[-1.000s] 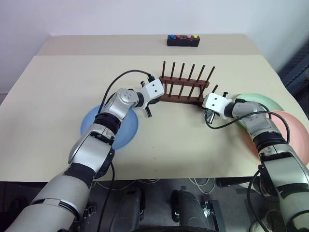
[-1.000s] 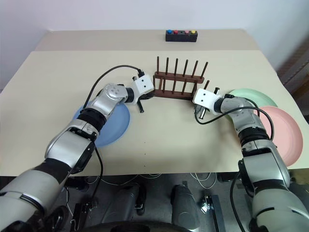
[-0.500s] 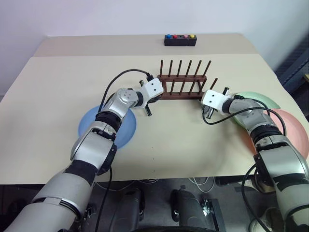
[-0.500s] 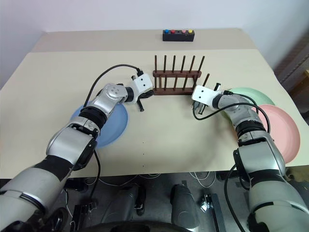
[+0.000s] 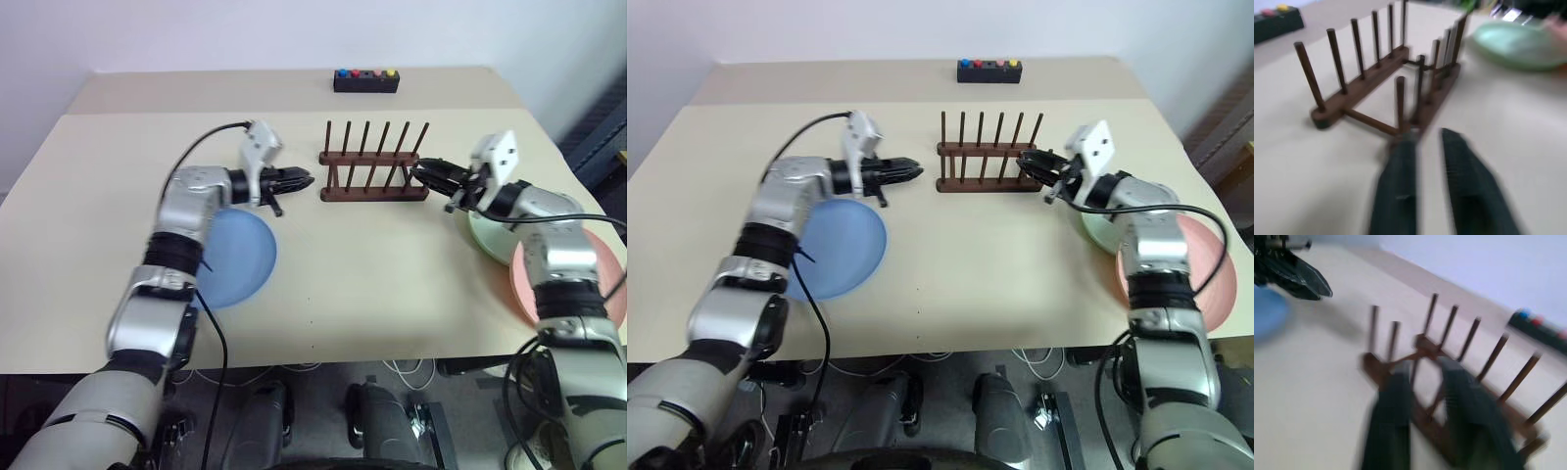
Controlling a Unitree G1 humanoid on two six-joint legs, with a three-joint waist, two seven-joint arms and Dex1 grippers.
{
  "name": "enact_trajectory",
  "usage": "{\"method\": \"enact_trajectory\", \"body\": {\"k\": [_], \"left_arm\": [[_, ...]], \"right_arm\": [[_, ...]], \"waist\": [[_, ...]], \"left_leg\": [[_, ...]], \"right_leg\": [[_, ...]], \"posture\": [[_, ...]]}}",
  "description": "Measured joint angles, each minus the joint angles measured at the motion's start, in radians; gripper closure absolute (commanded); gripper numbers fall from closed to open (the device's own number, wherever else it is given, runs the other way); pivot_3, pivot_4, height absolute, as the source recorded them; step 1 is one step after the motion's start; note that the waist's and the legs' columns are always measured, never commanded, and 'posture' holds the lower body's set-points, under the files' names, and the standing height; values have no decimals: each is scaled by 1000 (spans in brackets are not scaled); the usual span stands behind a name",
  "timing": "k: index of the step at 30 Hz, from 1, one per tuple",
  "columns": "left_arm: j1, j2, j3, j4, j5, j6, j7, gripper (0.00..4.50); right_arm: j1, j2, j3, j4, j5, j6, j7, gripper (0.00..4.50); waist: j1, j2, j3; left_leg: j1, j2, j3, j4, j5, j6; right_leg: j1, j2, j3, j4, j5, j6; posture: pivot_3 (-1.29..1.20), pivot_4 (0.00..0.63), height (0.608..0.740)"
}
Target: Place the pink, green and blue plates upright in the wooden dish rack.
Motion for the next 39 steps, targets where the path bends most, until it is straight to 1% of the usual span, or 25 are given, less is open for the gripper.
{"method": "enact_trajectory", "body": {"k": [2, 4, 6, 9, 12, 14, 18, 23, 29, 33, 37, 39], "left_arm": [[43, 43, 16, -108, -53, 86, -34, 1112], [67, 62, 32, -184, -104, 156, -55, 91], [79, 82, 39, -237, -142, 191, -66, 36], [107, 122, 62, -284, -169, 204, -72, 36], [139, 138, 75, -318, -195, 201, -89, 36], [167, 138, 76, -353, -214, 166, -115, 36], [175, 143, 90, -384, -267, 151, -148, 36], [175, 167, 104, -376, -269, 131, -147, 36], [177, 166, 108, -380, -277, 118, -119, 36], [194, 159, 117, -442, -339, 131, -126, 36], [238, 170, 128, -489, -390, 150, -146, 36], [249, 171, 125, -486, -391, 141, -157, 36]], "right_arm": [[25, -40, -48, -108, 72, 110, -2, 1057], [29, -72, -99, -175, 129, 182, -10, 43], [43, -107, -153, -215, 168, 233, -19, 14], [108, -167, -214, -233, 183, 273, -28, 14], [159, -170, -229, -239, 183, 291, -48, 14], [175, -169, -228, -256, 181, 290, -58, 14], [186, -167, -220, -311, 175, 283, -66, 14], [186, -149, -182, -322, 145, 248, -70, 14], [149, -155, -82, -173, -13, 204, -134, 14], [141, -167, -64, -169, -27, 244, -141, 14], [212, -268, -208, -240, 67, 380, -106, 14], [290, -319, -306, -287, 95, 444, -103, 14]], "waist": [[1, 0, 0], [3, 0, 0], [7, 0, 0], [14, 0, 0], [14, 0, 0], [14, 0, 0], [19, 0, 0], [22, 0, 0], [23, 0, 0], [22, 0, 0], [29, 0, 0], [31, 0, 0]], "left_leg": [[0, 0, 0, 0, 0, 0], [0, 0, -1, 0, 0, 0], [0, 0, -1, 0, 0, 0], [0, 0, -1, 0, 0, 0], [1, 0, 0, 0, 0, 0], [1, 0, 0, 0, 0, 0], [1, 0, 0, 0, 0, 0], [0, 0, 0, 0, 0, 1], [0, -1, 1, 0, 0, 1], [0, 0, 1, 0, 0, 1], [0, 0, 0, 0, -1, 1], [0, 0, 0, 0, -1, 2]], "right_leg": [[0, 0, 0, 0, 0, 0], [1, 0, 0, 0, 0, 0], [1, 0, 0, -1, 0, 0], [1, 0, 0, -1, 0, 0], [1, 0, 0, -1, 0, 0], [0, 0, 0, -1, 0, 0], [1, 0, 0, -1, 0, 0], [1, 0, 0, -1, 0, 0], [1, 0, 0, -1, 0, 0], [1, 0, 0, -1, 0, 0], [1, 0, 0, -2, 0, 0], [2, 0, 0, -3, 0, 0]], "posture": [[0, 150, 735], [0, 150, 735], [0, 150, 735], [0, 150, 735], [0, 150, 735], [0, 150, 735], [0, 150, 735], [0, 150, 735], [0, 150, 735], [0, 150, 735], [0, 150, 735], [0, 150, 735]]}}
